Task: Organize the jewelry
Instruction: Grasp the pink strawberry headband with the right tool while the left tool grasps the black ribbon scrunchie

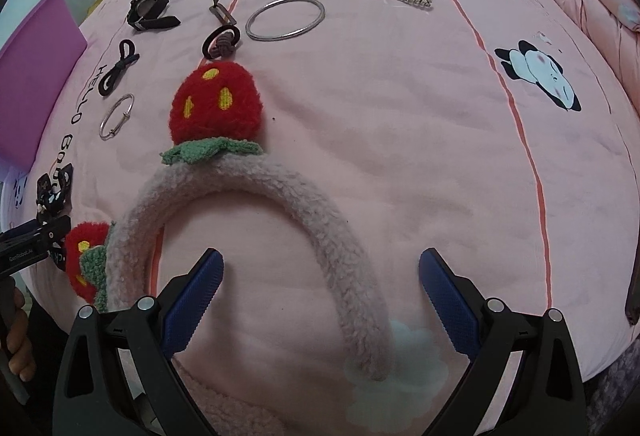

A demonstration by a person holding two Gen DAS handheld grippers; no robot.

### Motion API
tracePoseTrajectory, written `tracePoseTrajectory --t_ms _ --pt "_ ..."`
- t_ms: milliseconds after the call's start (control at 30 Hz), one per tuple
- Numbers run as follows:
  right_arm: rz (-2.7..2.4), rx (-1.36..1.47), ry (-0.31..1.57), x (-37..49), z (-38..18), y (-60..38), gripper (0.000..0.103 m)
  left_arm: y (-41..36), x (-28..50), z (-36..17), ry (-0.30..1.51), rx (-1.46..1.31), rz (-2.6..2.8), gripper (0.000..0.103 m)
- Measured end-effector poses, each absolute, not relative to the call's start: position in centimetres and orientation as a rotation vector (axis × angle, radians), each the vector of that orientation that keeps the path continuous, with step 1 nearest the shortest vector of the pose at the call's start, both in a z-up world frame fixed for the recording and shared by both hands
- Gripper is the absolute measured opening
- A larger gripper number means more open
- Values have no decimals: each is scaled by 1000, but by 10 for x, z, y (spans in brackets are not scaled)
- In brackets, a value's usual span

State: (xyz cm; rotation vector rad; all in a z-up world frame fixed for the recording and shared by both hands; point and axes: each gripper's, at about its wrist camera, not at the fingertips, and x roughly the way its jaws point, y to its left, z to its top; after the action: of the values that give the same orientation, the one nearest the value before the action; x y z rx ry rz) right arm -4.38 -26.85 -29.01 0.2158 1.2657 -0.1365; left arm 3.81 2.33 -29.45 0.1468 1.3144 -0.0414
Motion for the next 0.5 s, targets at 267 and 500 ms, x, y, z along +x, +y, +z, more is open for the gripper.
tracePoseTrajectory --t_ms 267,500 --pt "-150 177 1294 -37 -306 -265 94 26 39 -308 1288 128 -58 98" --pt "-171 145 1273 -38 -310 -260 95 19 37 -312 1255 130 -60 98"
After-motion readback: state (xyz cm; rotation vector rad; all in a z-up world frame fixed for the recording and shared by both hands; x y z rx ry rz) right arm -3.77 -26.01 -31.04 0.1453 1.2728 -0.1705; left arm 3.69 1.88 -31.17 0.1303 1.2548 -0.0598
